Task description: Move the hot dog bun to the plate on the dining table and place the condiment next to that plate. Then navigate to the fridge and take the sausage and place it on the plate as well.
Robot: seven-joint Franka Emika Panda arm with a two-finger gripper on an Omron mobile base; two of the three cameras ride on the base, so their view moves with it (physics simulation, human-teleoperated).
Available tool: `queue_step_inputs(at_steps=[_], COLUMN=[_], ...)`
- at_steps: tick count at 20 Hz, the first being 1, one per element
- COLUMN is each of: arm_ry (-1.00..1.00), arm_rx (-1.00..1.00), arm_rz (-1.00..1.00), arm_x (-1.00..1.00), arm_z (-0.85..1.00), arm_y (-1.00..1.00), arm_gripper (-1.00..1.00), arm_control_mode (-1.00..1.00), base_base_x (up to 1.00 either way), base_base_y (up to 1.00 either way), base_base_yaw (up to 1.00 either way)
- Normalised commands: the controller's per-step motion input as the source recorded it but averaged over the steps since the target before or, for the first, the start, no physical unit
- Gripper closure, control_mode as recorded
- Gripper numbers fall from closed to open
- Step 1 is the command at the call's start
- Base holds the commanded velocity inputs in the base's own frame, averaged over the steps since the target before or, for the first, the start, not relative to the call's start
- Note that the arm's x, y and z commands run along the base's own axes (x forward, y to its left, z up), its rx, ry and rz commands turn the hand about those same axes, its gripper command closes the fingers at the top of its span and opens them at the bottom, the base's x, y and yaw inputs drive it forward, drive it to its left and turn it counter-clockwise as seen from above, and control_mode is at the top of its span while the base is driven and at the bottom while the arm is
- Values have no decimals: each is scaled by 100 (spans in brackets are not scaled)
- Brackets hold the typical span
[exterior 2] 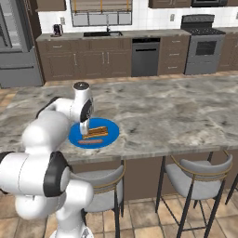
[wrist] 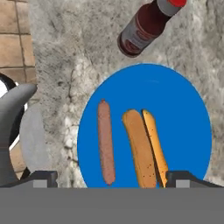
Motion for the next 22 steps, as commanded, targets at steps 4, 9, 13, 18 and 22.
queue_step_inputs(at_steps=[4,9,13,18,22], arm_ry=[0,-5,0,0,0], arm_rx=[0,-8,-6,-7,-14], arm_rz=[5,14,29,43,48], arm_x=[-41,-85,-98,-100,-75], arm_z=[98,73,24,0,0], arm_y=[10,31,57,51,49], arm_gripper=[-100,-100,-100,-100,-100], arm_control_mode=[-100,-100,-100,-100,-100], base_base_x=[0,0,0,0,0], base_base_y=[0,0,0,0,0], base_base_yaw=[0,0,0,0,0])
